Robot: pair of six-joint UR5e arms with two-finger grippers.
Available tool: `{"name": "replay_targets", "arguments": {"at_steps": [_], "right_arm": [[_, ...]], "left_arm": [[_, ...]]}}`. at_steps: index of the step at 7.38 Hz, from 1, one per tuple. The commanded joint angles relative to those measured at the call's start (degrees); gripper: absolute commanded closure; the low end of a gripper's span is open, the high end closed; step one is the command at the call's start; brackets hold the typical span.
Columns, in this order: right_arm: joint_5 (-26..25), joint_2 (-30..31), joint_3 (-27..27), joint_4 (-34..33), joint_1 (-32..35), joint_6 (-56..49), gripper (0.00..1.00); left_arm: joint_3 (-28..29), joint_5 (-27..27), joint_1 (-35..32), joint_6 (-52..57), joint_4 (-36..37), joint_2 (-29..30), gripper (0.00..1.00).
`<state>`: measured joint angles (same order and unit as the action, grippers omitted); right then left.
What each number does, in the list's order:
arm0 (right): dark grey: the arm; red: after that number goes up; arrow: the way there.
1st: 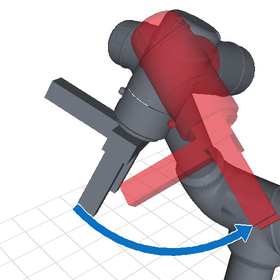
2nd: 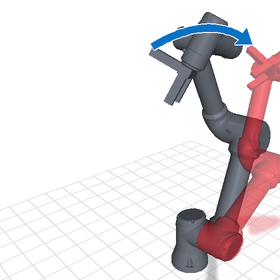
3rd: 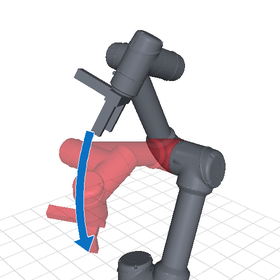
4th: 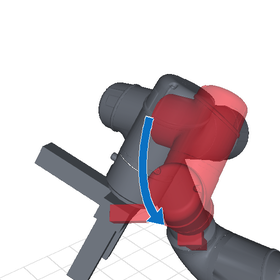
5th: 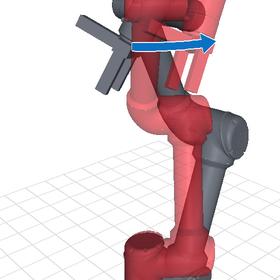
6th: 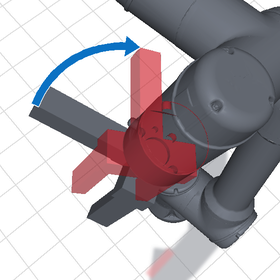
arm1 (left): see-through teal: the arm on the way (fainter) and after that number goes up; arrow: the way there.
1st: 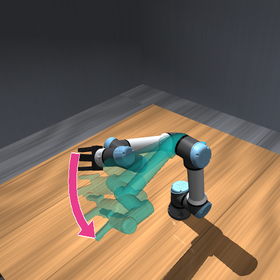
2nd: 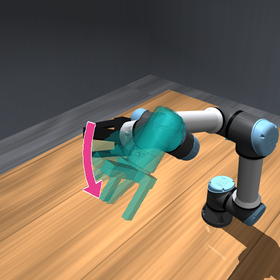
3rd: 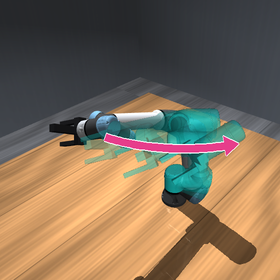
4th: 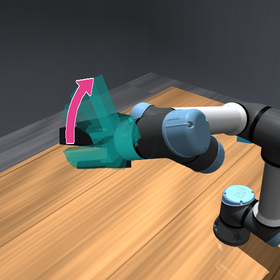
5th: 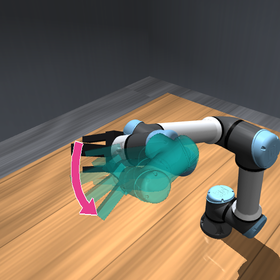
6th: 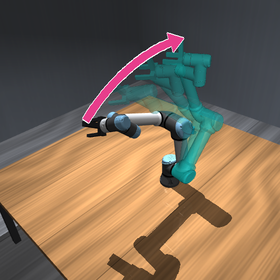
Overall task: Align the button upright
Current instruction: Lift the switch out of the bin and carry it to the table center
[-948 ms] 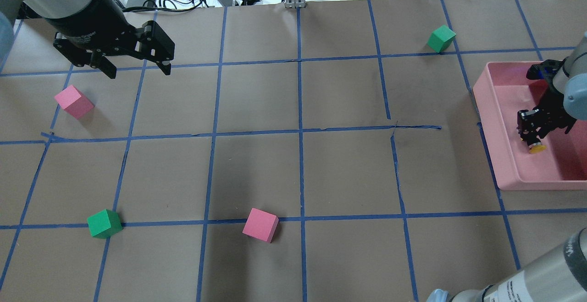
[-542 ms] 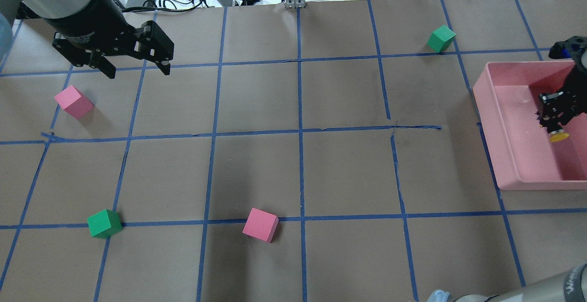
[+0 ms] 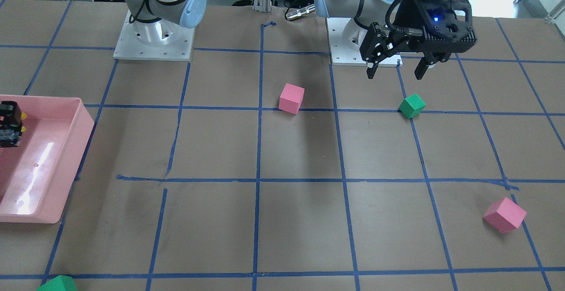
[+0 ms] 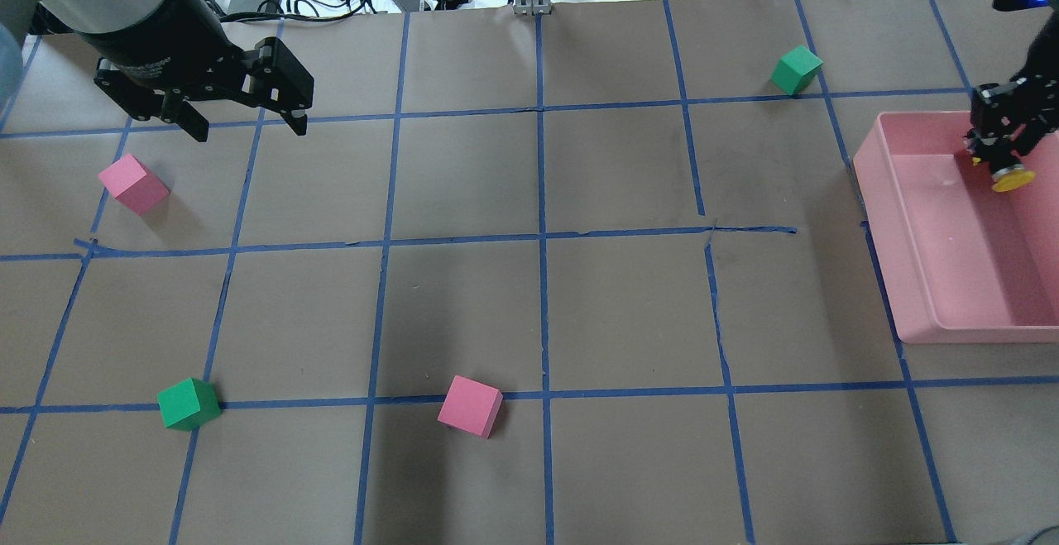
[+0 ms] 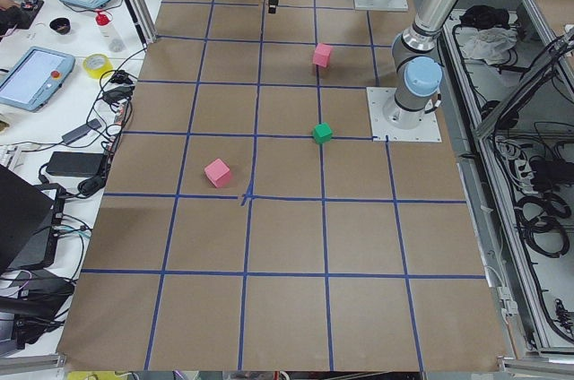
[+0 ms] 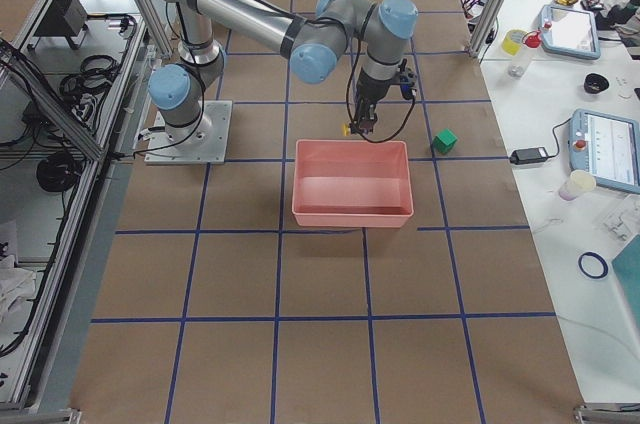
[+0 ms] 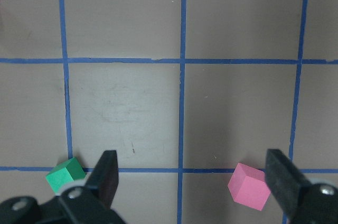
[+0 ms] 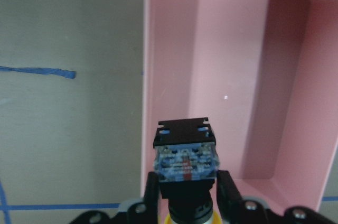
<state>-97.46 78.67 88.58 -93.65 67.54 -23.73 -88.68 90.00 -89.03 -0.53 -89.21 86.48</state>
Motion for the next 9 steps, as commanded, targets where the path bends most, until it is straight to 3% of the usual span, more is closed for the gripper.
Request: {"name": "replay_targets", "arguments": {"at_steps": [1,3,4,6,9], "right_arm": [[2.0,-0.88,-0.69,0.76,13.78,17.67,1.0],[2.7,-5.52,-0.95,-7.39,26.36,33.48,1.0],[6.63,-9.2,-1.39,-13.25,29.81,38.79,1.0],[8.33,-16.49,-3.48,-21.28,34.74,39.46,1.0],[11.4,-23.55,-10.79,-20.96,40.99,47.27,1.0]], "left_arm": [[0.0,0.0,0.0,0.0,0.0,0.0,0.0],[0.0,0.0,0.0,0.26,0.0,0.0,0.0],[0.0,0.09,0.0,0.44,0.0,-0.17,0.0],[-0.53,0.18,-0.09,0.62,0.17,-0.44,0.0],[-0.62,0.09,-0.09,0.71,0.35,-0.44,0.0]]}}
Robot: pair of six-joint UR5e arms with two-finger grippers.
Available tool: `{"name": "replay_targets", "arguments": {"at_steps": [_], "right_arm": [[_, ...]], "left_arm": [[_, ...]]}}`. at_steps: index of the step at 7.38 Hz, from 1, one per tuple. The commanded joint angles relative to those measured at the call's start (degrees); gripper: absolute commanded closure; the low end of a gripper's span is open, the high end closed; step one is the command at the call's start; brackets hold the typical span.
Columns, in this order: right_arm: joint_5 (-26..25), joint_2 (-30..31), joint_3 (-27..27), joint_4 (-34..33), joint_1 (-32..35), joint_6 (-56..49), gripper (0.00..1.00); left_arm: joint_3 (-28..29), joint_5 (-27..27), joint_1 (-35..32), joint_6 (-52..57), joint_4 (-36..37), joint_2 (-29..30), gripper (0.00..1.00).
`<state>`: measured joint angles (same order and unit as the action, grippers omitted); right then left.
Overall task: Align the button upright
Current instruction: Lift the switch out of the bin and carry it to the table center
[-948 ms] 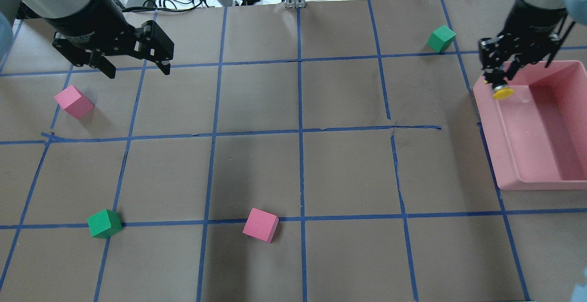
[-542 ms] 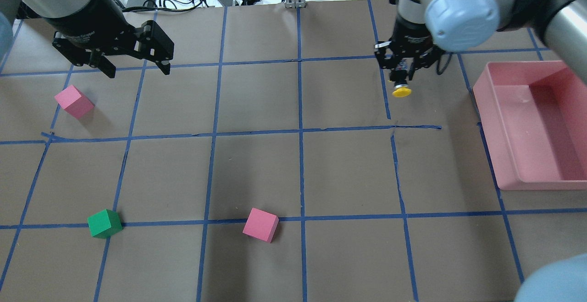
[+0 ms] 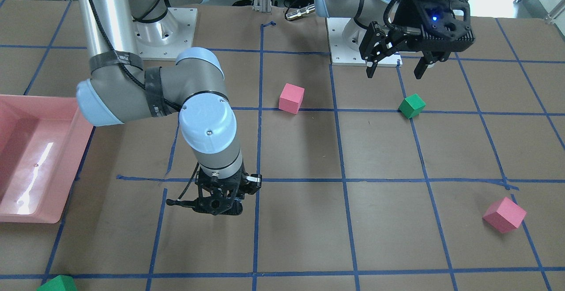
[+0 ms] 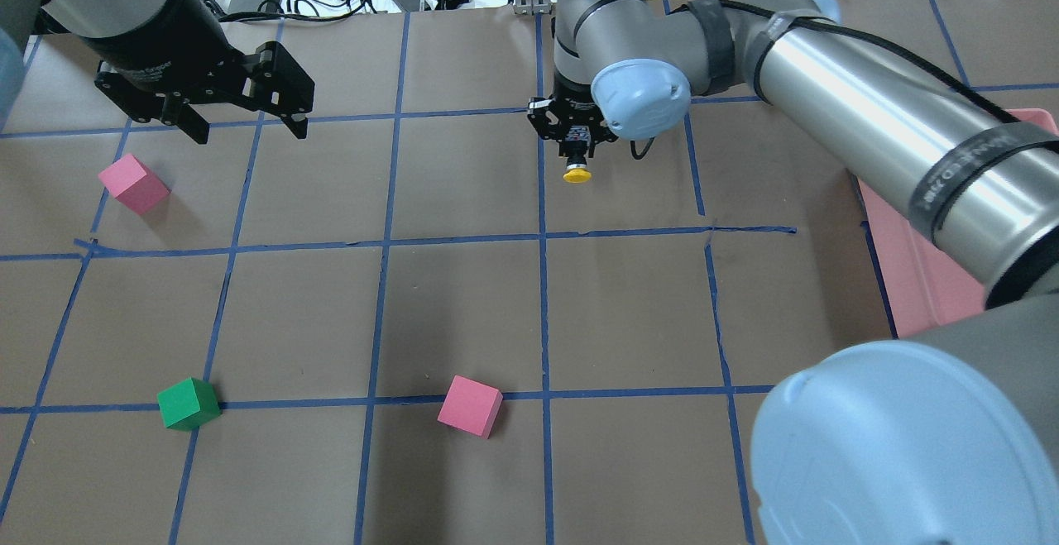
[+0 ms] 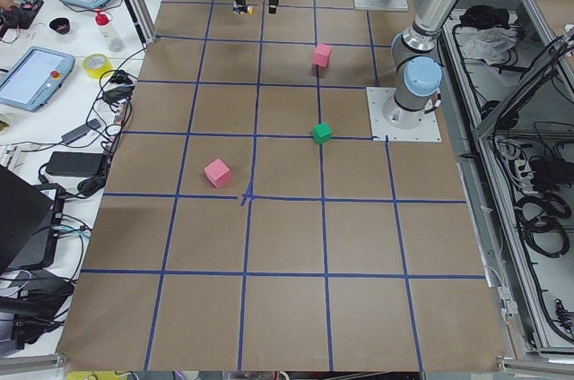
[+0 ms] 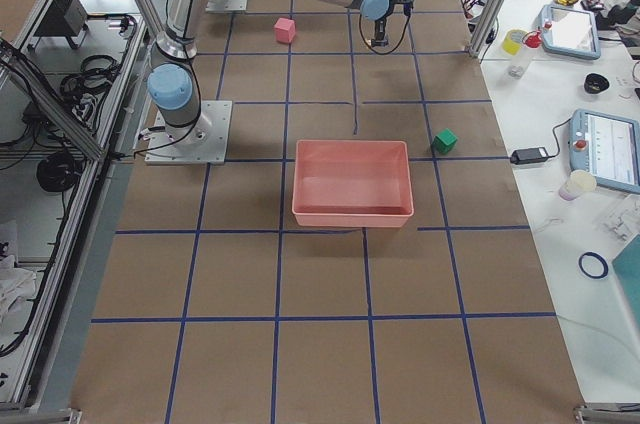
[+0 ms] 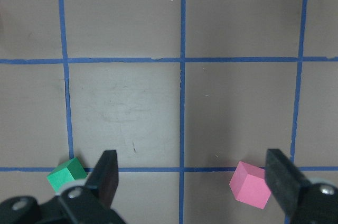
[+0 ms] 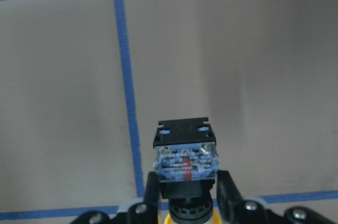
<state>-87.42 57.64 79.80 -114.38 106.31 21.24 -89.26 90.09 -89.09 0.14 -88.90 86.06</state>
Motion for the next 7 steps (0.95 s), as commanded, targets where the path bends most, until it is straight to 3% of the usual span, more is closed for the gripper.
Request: {"name": "replay_targets", "arguments": {"at_steps": [1,2,7], "right_arm": [[2.07,-3.75,-2.02,-0.67,2.58,1.88,1.0],[4.78,-4.99,-2.28,-1.19,2.93,2.22,1.0],[4.72,-6.58,-2.02,-3.22,3.02,-1.38,1.0]], "left_arm": [[-0.04,0.0,0.05,0.03,0.05,-0.01,0.0],[-0.12,0.0,0.05,0.03,0.05,-0.01,0.0],[-0.13,-0.27,-0.12,0.03,0.66,-0.1,0.0]]}}
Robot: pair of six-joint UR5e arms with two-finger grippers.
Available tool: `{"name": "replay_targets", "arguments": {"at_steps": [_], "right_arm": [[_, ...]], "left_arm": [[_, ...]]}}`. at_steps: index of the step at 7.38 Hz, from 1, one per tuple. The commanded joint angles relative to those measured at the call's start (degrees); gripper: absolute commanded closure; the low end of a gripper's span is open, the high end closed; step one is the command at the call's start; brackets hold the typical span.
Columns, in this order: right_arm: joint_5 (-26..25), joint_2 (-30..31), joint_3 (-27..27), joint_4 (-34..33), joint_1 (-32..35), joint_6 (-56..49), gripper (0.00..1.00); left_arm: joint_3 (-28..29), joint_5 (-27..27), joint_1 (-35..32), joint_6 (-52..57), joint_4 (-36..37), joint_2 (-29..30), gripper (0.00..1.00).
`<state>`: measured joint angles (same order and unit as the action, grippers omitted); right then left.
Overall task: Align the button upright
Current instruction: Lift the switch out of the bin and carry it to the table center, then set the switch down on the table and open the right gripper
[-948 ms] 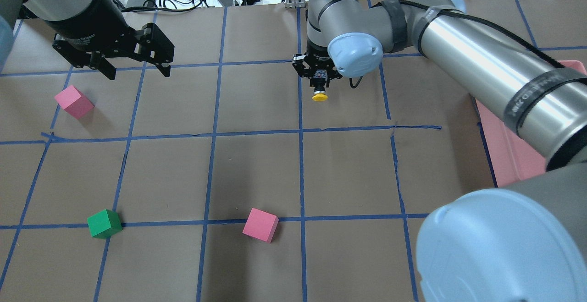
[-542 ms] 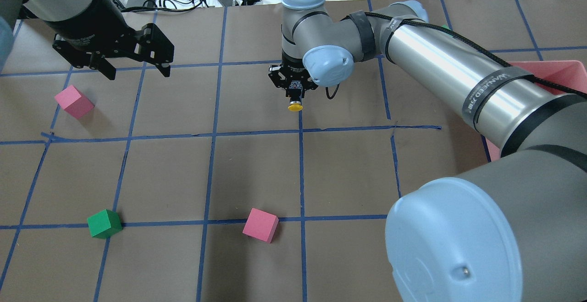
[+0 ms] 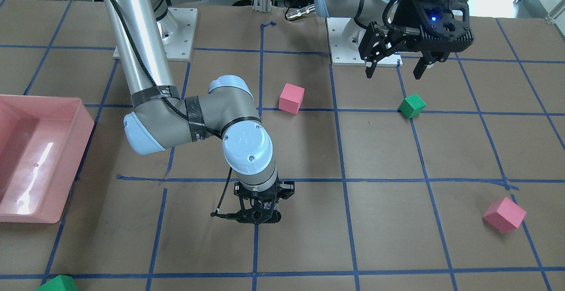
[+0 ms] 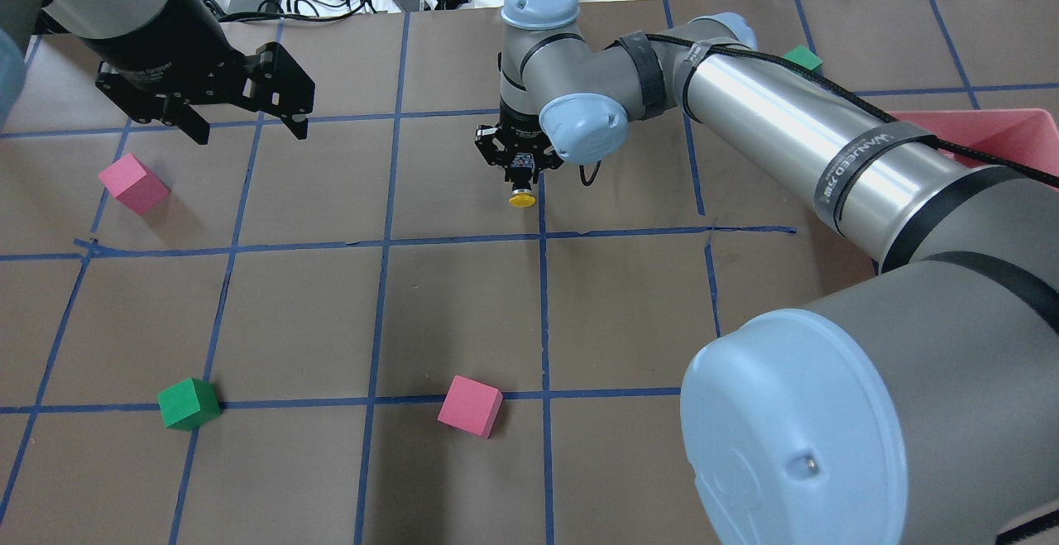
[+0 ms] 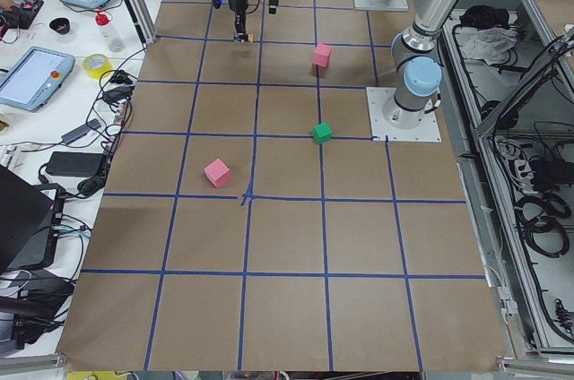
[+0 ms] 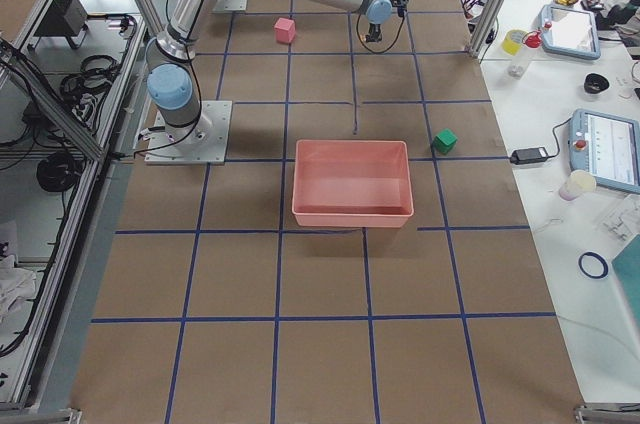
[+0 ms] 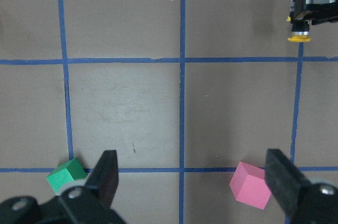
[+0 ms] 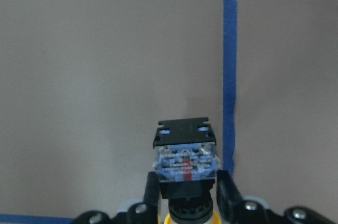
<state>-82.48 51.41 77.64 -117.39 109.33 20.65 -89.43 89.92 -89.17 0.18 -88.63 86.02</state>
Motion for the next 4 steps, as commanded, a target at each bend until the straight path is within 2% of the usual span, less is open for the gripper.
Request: {"name": "replay_targets", "arguments": {"at_steps": [1,2,3,4], "right_arm": [[-0.74,-0.52,0.84,-0.21,0.01,-0.78,1.0],[-1.01,-0.43,1.63,-0.65,0.01,-0.61,1.0],[-1.01,-0.43,1.64,-0.82,0.01,-0.35,0.77],[-1.1,-0.34,1.64,-0.83,0.01,-0.34,0.3]], "left_arm": [[-0.31,-0.09,0.05,0.26,0.56,0.37,0.0],[-0.83,-0.18,0.05,2.09,2.13,1.42,0.0],[-1.1,-0.18,0.05,2.2,5.02,2.04,0.0],[-1.1,-0.88,-0.12,1.5,5.05,2.39,0.0]]}}
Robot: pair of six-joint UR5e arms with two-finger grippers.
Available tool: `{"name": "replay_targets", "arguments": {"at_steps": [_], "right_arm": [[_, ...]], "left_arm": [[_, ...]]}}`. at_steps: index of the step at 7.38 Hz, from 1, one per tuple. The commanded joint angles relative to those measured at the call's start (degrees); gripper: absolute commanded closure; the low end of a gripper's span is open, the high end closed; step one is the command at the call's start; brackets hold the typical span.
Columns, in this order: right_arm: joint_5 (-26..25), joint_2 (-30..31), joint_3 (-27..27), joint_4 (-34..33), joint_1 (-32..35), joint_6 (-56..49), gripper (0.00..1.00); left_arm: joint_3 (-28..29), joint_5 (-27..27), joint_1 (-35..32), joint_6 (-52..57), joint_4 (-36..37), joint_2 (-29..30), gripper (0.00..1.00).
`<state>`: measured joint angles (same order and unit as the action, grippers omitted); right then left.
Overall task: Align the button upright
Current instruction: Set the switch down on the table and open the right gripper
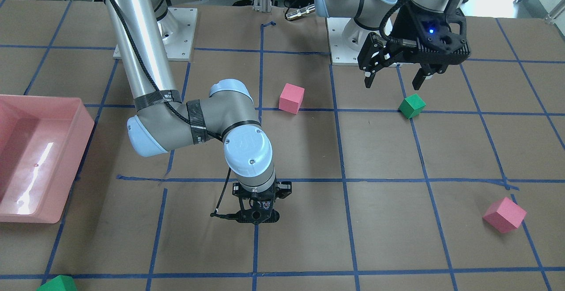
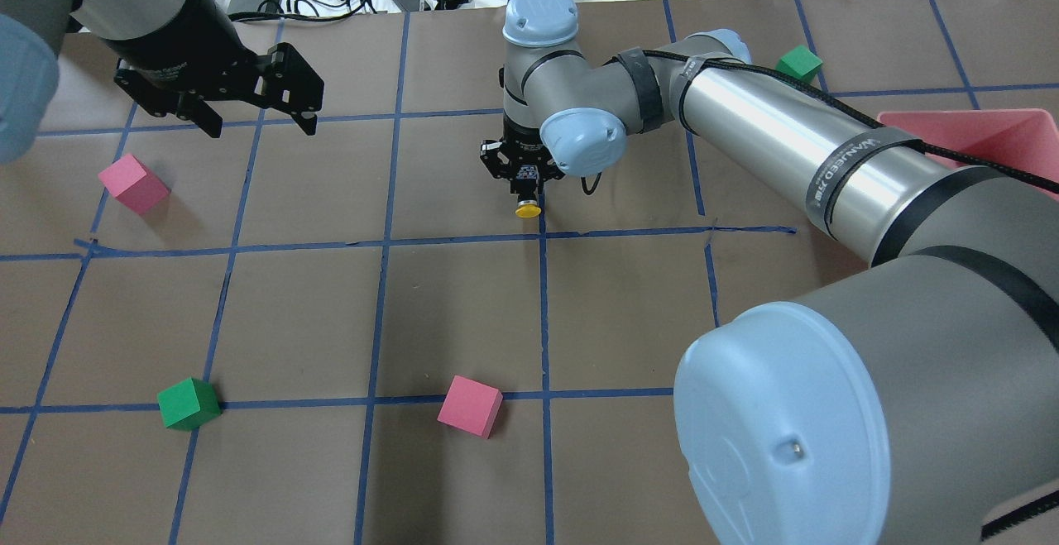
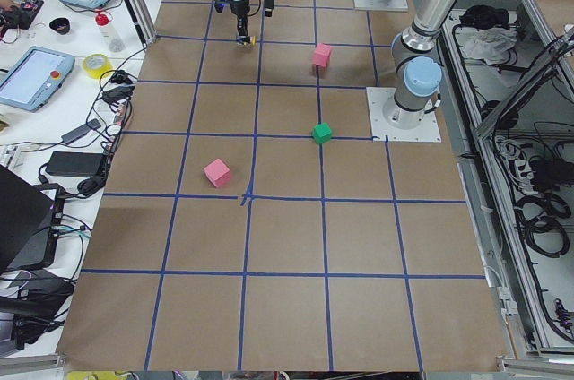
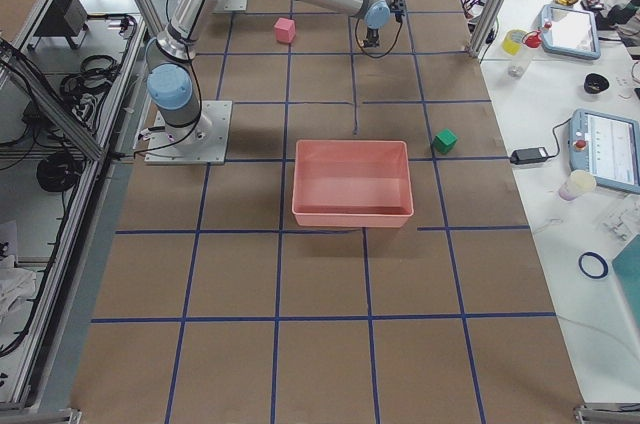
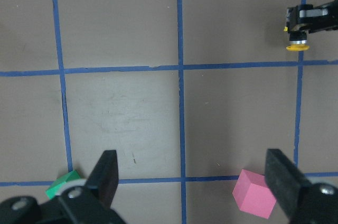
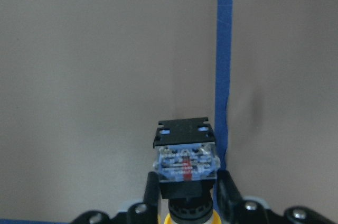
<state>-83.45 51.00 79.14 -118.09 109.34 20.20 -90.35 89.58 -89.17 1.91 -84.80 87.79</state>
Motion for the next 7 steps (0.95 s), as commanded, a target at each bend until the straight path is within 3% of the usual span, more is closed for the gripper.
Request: {"name": "replay_targets", "arguments": {"at_steps": [1,3,5,7], "right_arm": [[-0.04,0.42,0.14,-0.12,-0.09,0.36,0.0],[-0.04,3.48,0.31,0.66,-0.17,0.46,0.0],[-0.13,12.59,2.58,4.26,-1.92,-1.55,0.0],[0.22,22.25,6.71,11.44,-9.97,-12.13,0.0]], "left_arm": [[-0.17,-0.46,-0.22,-0.41,1.3,0.8,0.0],[-1.04,-0.37,-0.22,-0.5,4.44,1.24,0.0],[-4.99,-0.63,-0.48,-0.59,7.7,1.15,0.0],[-7.54,-0.72,-0.83,-0.85,15.08,1.42,0.0]]}}
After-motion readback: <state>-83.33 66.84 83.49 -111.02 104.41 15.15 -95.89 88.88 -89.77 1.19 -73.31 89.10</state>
